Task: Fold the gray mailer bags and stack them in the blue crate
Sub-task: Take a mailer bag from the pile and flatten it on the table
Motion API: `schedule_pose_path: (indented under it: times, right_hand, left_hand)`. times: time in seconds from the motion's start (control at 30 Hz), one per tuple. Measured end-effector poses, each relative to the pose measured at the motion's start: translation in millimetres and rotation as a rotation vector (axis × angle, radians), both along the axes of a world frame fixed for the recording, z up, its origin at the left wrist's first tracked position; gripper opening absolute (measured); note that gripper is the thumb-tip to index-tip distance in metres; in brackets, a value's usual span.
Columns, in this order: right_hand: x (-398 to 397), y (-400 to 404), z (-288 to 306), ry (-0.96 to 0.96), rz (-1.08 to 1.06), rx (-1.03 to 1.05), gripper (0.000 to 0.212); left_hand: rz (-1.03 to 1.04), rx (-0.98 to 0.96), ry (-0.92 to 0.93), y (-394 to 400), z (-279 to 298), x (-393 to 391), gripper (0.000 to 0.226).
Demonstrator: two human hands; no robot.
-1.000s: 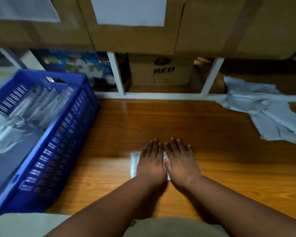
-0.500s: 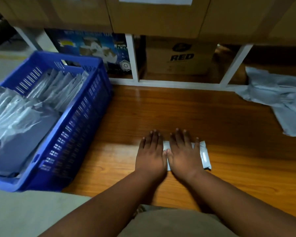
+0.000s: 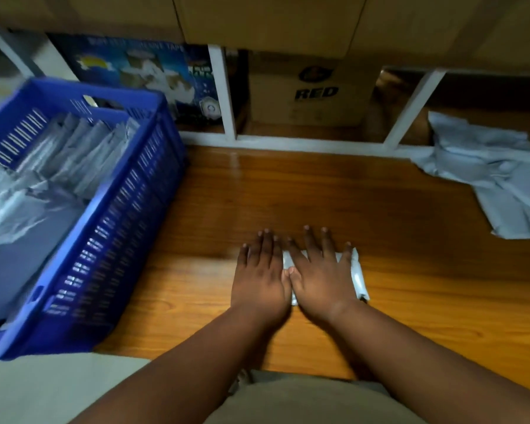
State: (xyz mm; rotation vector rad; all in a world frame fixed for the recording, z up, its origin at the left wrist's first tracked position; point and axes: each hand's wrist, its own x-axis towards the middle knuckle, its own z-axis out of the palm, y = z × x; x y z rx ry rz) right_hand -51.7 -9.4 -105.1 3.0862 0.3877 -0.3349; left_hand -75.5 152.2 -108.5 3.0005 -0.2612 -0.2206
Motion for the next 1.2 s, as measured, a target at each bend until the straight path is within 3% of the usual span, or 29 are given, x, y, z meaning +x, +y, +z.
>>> schedule_pose_path:
  times: [0.33,0.4,0.57,0.63,0.7,0.77,0.97,1.2]
  right_hand:
    - [-4.2,-58.1,12.8,0.083,-0.016,0.026,0.078]
    - [-1.2,-54.8,24.1,0.059,0.007,0.047,0.082]
    - [11.4,-55.4,53.4,0.068,0.159,-0.017,0.069]
    - [18.9,-57.5,61.2,0.126,0.181,-0.006,0.066]
    - [29.8,-59.1,68.5,0.200,0.211,0.027,0.052]
    - [43.0,-59.4,73.5,0.263,0.247,0.102,0.040]
    - [82.9,-43.5,115.3,0.313,0.277,0.419,0.019]
    - [132.4,53.7,213.4,0.122,0.540,0.386,0.006]
  left_hand:
    - [0.013,0.064,0.070,-3.5,20.9,8.0,0.076]
    - [0.004,0.092,0.044,-2.7,42.9,13.6,0.067]
    - [0.144,-0.044,0.224,-2.8,59.0,20.2,0.064]
    - [0.189,-0.115,0.279,-4.8,64.7,23.2,0.054]
    - [0.158,-0.114,0.304,-2.7,76.5,26.3,0.031]
    - [0.130,-0.118,0.290,6.0,90.4,29.8,0.016]
    - [0.225,-0.285,0.166,53.4,167.3,20.5,0.006]
    - [0.357,-0.098,-0.031,158.3,247.2,15.2,0.008]
